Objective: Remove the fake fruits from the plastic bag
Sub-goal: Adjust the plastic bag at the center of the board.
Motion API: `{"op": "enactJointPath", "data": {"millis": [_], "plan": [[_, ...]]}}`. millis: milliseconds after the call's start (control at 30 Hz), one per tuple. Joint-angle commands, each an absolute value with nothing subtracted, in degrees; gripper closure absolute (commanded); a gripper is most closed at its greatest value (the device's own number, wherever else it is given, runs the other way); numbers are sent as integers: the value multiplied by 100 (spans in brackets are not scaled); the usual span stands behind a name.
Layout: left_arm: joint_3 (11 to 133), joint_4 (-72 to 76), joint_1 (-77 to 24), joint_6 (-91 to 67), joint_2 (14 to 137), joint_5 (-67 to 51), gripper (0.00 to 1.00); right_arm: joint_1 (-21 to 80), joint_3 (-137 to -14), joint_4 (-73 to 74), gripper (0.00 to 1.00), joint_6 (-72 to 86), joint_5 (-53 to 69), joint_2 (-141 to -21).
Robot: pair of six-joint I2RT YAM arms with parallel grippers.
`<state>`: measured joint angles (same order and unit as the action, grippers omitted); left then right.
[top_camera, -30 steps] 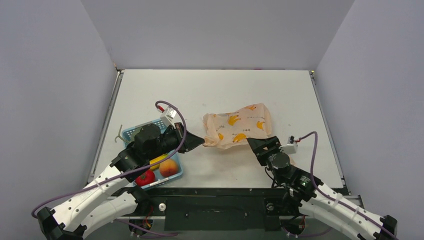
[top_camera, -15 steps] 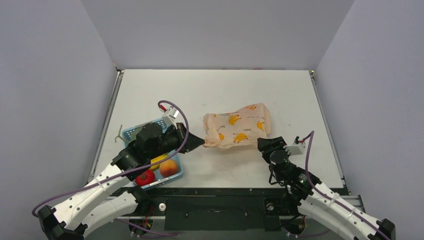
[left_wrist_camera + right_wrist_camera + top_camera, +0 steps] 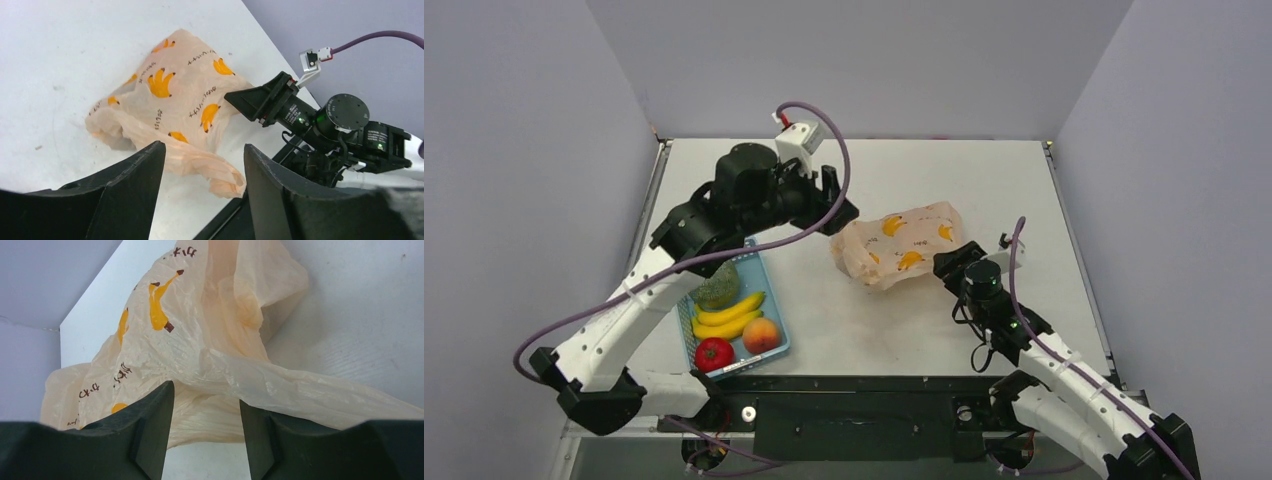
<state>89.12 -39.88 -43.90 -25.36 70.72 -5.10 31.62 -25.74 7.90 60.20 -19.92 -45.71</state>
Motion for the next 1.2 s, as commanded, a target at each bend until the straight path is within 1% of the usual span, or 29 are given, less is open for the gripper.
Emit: {"op": "enactJointPath", "data": {"millis": [0, 100, 133, 200, 267, 400, 533, 667, 767, 800, 833, 867, 900, 933, 967, 1000, 1033, 1067, 1100, 1167], "plan": [[9878, -4433, -4567, -1673, 8297, -588, 43, 2707, -2782, 219, 54, 5477, -1272, -4548], [10102, -4086, -4943, -1284, 8980, -398, 43, 2240, -2941, 91, 57, 5393, -696, -4630], [10121, -3999, -5123, -1200, 9283, -172, 43, 2144, -2982, 84, 61, 5386, -572, -4715], [10259, -3811, -5347, -1040, 9725, 332, 43, 1891, -3113, 85, 64, 5357, -240, -4836], [10503, -3695, -5472, -983, 10165, 683, 43, 1657, -3238, 102, 65, 5320, 160, -4979], [10975, -3562, -5533, -976, 10906, 910, 43, 1470, -3429, 178, 68, 5344, 604, -5191], [11319, -3495, -5597, -1006, 11457, 1134, 43, 1418, -3441, 218, 68, 5485, 740, -5127], [11407, -3451, -5617, -1141, 11757, 1750, 43, 1406, -3494, 464, 68, 5550, 799, -4974], [11408, -3401, -5610, -1105, 11882, 2004, 50, 1400, -3562, 907, 66, 5429, 823, -4830], [11426, -3390, -5609, -1089, 11900, 2008, 57, 1402, -3589, 994, 64, 5369, 863, -4788], [11457, -3396, -5608, -1085, 11949, 1994, 60, 1409, -3587, 1132, 63, 5357, 897, -4702], [11476, -3400, -5608, -1089, 11987, 1995, 66, 1413, -3556, 1177, 60, 5356, 982, -4636], [11520, -3396, -5607, -1089, 12001, 1984, 70, 1426, -3527, 1221, 57, 5381, 1048, -4492], [11547, -3398, -5607, -1063, 12035, 1955, 79, 1438, -3450, 1230, 51, 5467, 1064, -4395], [11612, -3425, -5601, -1046, 12043, 1936, 83, 1469, -3363, 1233, 48, 5533, 1070, -4217], [11646, -3444, -5599, -1022, 12055, 1870, 88, 1495, -3321, 1223, 43, 5694, 1071, -4080], [11731, -3498, -5599, -1012, 12052, 1836, 93, 1551, -3238, 1180, 41, 5787, 1083, -4035], [11781, -3533, -5594, -1018, 12050, 1758, 95, 1589, -3201, 1144, 38, 5986, 1091, -3982], [11886, -3606, -5592, -1023, 12046, 1709, 99, 1654, -3162, 1062, 37, 6083, 1119, -3982], [12039, -3700, -5590, -1103, 12026, 1578, 100, 1735, -3183, 959, 36, 6342, 1144, -4062]]}}
